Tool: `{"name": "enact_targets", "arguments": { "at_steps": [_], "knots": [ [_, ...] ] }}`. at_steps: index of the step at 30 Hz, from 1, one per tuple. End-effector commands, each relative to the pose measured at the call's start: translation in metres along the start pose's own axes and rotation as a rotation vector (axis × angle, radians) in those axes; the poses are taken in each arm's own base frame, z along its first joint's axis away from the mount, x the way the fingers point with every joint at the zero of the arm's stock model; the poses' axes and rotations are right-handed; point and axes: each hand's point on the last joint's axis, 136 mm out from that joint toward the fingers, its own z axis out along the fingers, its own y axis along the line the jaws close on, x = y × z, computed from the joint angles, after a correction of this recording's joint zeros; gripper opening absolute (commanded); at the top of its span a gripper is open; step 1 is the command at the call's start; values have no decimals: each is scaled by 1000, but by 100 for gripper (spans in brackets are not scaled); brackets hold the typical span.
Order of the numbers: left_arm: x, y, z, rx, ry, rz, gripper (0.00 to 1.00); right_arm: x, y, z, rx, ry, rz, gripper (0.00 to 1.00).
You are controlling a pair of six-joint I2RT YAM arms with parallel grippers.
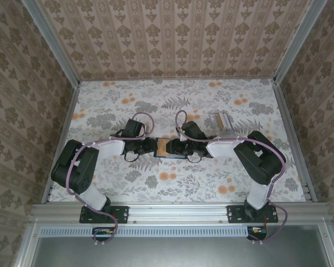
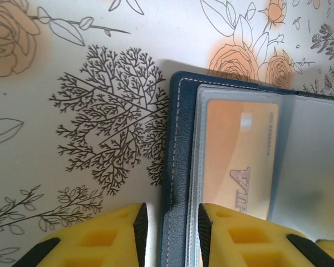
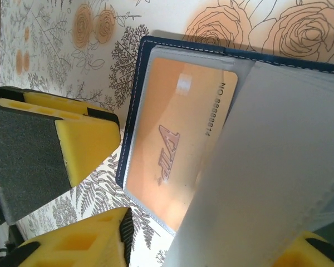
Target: Put the credit cards into the card holder
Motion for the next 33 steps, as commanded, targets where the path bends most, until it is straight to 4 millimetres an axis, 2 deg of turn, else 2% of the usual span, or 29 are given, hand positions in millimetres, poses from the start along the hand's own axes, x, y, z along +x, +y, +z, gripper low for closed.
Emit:
{"name": "enact_targets", "arguments": {
  "at_steps": [1,9,10,18,21,25,28,31,33],
  "knots": [
    [-2,-2,-1,34,-7,-21,32,-14,20,-1,-62,-21,-12,49],
    [-2,-3,-3,45,-11,-24,33,-22,35,-8,-87,-25,-32,52],
    [-9,5,-6,37,-31,-45,33,-23,37,-8,-92,-25,-36,52],
    [-13,10,-9,44,-54,-70,33,-21,34,3,-100,0,-19,52],
    [-13,10,-12,52,-55,-80,33,-22,32,1,-94,-9,-10,52],
    [-13,9,-13,55,-54,-63,34,-30,27,-19,-29,-54,-58,52],
    [-14,7,-14,49,-53,-45,36,-40,9,-48,117,-102,-111,52],
    [-14,0,-16,37,-66,10,38,-54,-15,-83,334,-159,-199,53],
    [-15,-3,-17,20,-59,45,39,-61,-25,-102,408,-175,-229,53]
  ]
}}
